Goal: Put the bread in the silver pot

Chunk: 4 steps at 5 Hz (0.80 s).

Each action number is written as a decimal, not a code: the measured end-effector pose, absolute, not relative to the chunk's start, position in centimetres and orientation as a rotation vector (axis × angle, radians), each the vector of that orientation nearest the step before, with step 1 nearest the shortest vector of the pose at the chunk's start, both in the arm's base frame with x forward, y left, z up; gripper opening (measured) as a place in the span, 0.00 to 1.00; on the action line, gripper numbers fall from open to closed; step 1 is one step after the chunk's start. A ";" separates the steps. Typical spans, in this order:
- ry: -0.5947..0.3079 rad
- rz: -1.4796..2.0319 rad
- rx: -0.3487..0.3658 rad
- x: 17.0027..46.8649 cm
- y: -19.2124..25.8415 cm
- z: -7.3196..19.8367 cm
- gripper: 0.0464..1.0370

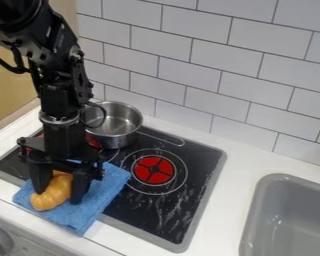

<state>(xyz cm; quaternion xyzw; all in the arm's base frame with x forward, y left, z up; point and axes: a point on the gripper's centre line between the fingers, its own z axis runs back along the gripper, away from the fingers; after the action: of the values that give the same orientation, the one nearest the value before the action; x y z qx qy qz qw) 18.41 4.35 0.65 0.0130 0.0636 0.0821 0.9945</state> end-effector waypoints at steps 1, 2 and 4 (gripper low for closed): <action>0.124 0.150 0.002 18.5 4.1 0.6 0.67; 0.133 0.141 -0.010 18.2 4.1 0.8 0.59; 0.118 0.173 0.011 17.3 4.4 3.8 0.58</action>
<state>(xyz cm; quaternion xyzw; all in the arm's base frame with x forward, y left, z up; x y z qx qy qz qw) 17.32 4.42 3.84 0.0056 0.0587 0.0864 0.9945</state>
